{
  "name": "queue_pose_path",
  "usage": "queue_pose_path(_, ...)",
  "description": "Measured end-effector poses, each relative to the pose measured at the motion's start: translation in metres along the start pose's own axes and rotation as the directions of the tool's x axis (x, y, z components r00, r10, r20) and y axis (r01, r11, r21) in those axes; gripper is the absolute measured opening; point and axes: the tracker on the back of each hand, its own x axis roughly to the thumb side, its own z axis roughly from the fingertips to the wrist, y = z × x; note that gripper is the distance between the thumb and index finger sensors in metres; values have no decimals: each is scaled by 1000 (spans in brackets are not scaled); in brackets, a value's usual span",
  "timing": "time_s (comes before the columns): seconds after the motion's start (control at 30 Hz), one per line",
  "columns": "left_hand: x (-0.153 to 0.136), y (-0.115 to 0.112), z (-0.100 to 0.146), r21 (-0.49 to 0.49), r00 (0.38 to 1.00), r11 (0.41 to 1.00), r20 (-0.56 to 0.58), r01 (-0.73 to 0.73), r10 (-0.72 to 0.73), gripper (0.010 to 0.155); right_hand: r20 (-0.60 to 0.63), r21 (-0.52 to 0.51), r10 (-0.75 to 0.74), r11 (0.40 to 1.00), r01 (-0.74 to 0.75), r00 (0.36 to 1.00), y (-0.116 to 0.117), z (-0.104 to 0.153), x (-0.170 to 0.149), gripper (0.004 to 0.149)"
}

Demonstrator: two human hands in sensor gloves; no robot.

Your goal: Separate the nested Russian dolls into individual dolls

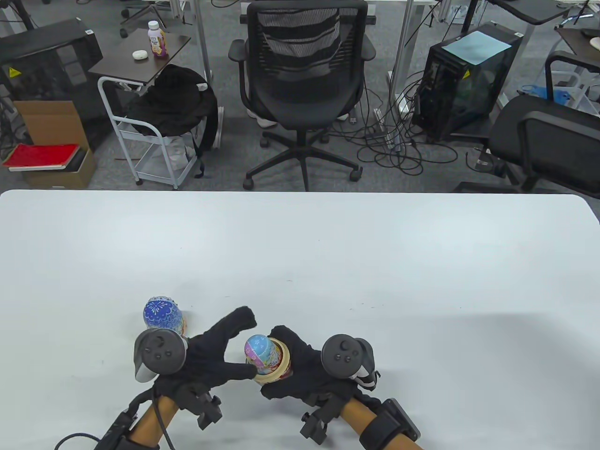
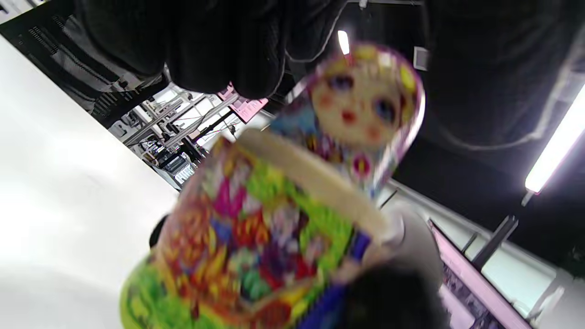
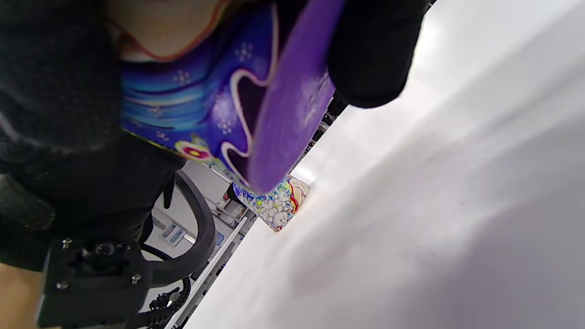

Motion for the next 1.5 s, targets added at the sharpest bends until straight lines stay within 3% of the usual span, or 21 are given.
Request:
queue_pose_path(0.03,4,-3,0,12,999,999,6,40,-40,86,4,0,4,1000,-4,1000,1,0,1,115)
queue_pose_path(0.1,9,-3,0,41,997,997,22,69,-70,83,13,-1,6,1000,-6,1000,0,1,1,115)
queue_pose_path(0.33,12,10,0,62,998,998,48,-31,28,81,28,17,-26,1000,25,999,1,0,5,115)
queue_pose_path(0.63,24,48,5,188,996,982,88,0,-17,81,11,33,37,999,-37,999,-1,0,1,115)
queue_pose_path(0.83,17,75,13,298,990,944,-13,139,-142,81,9,12,54,998,-54,998,-6,1,0,115)
queue_pose_path(0.97,-3,69,12,202,927,911,-186,361,-326,81,-3,2,36,999,-36,999,-9,2,-3,115)
queue_pose_path(1.13,-34,50,4,98,875,903,-309,419,-373,81,13,7,17,1000,-17,1000,-9,3,-2,115)
queue_pose_path(1.27,-53,38,-2,29,829,881,-354,472,-432,82,18,12,4,1000,-4,1000,-9,3,-2,115)
queue_pose_path(1.5,-65,24,-7,-29,815,880,-364,473,-450,82,26,4,-15,1000,15,1000,-10,3,-2,115)
